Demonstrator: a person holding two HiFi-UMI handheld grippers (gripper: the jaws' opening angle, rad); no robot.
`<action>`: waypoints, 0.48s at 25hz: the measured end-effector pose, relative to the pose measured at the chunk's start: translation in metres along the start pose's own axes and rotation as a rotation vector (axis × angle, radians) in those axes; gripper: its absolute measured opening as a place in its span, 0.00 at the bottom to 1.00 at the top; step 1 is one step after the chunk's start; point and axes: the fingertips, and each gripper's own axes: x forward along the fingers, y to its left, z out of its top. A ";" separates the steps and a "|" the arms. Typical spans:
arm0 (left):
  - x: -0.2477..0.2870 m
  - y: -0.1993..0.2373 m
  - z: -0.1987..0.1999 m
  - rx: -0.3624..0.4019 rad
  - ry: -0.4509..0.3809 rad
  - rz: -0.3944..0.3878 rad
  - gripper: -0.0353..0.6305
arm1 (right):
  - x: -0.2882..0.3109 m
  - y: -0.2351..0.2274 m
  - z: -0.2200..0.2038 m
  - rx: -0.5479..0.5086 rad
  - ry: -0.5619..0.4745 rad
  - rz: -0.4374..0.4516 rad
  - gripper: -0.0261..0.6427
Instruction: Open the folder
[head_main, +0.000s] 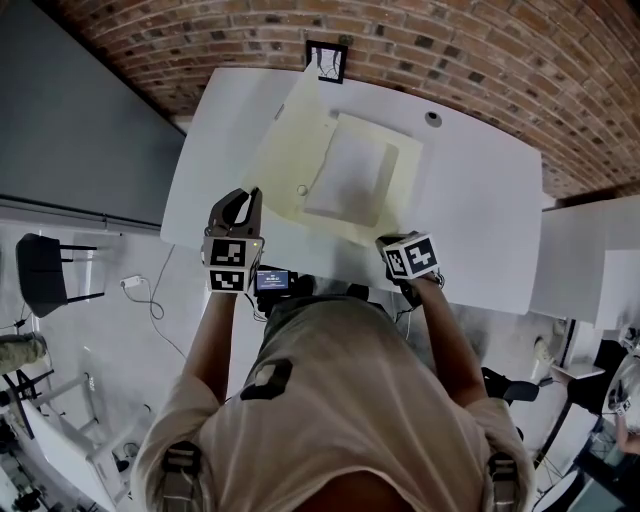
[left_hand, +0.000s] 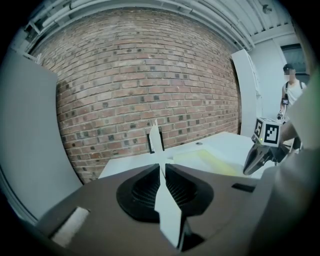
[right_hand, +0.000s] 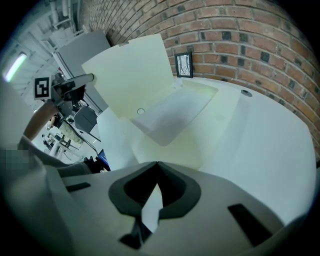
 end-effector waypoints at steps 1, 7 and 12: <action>0.000 0.001 -0.001 -0.004 0.002 0.002 0.10 | 0.000 0.000 -0.001 -0.002 0.001 -0.001 0.05; -0.002 0.005 -0.006 -0.016 0.013 0.017 0.10 | -0.003 -0.003 -0.006 -0.010 0.025 0.000 0.05; -0.004 0.010 -0.016 -0.037 0.030 0.032 0.10 | -0.005 -0.007 -0.011 -0.004 0.036 0.001 0.05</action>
